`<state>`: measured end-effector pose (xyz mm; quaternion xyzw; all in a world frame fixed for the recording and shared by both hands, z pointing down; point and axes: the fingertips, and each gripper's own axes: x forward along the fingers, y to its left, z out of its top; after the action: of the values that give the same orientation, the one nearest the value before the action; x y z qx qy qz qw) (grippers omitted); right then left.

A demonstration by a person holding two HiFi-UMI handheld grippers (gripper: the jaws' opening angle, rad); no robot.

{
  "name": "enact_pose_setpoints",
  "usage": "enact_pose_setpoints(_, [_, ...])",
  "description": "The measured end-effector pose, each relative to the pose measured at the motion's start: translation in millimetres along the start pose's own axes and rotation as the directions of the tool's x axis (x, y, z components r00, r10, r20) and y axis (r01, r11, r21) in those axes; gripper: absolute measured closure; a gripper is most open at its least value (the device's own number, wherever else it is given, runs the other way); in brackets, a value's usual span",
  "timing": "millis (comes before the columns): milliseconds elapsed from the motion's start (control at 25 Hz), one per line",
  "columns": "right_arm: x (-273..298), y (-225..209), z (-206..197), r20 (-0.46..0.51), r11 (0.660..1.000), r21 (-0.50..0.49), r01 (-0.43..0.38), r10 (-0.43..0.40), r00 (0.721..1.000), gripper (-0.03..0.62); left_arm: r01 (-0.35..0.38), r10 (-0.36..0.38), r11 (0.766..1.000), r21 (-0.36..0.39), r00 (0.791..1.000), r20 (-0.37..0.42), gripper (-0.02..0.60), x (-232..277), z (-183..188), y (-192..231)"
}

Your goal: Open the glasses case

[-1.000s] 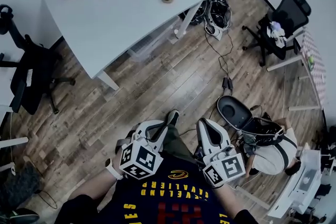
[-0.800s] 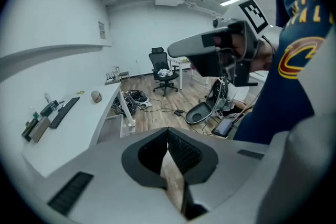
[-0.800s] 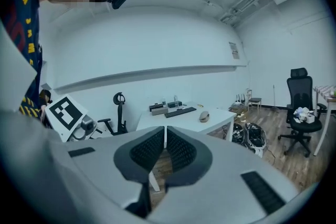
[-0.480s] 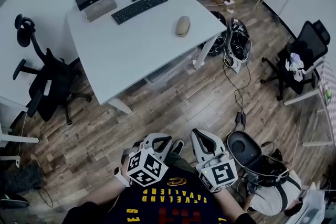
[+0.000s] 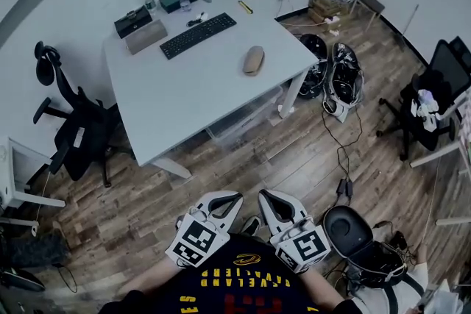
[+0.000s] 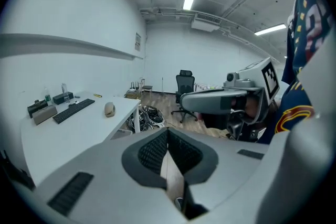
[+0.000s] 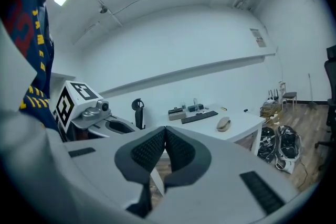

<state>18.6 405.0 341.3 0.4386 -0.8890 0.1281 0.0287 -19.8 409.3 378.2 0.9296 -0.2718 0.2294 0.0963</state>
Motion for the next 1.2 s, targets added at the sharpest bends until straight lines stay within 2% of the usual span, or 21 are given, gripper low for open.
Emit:
enact_pose_setpoints(120, [-1,-19,-5,-0.023,1.000,0.007,0.027,-0.027,0.999,0.577,-0.006,0.006,1.000,-0.010,1.000,-0.011,0.568,11,3,-1])
enact_pose_setpoints(320, [12,-37,-10,-0.053,0.998,0.043,0.041,-0.039,0.998,0.576,-0.024,0.023,0.996,-0.090,1.000,-0.018,0.568,19,0,18])
enact_pose_setpoints(480, [24,-51,-12,-0.072,0.996,0.055,0.064,-0.060,0.996,0.577,-0.004,0.001,0.991,-0.134,1.000,-0.020,0.568,33,0,34])
enact_pose_setpoints(760, [52,-102,-5,-0.104,0.984,0.069,0.162,-0.154,0.983,0.577,0.106,-0.106,0.991,-0.085,0.994,-0.001,0.568,84,28,69])
enact_pose_setpoints(1200, [158,-164,17,-0.159,0.958,0.128,0.257,-0.236,0.959,0.576,0.190,-0.189,0.980,-0.065,0.982,0.030,0.568,129,72,193])
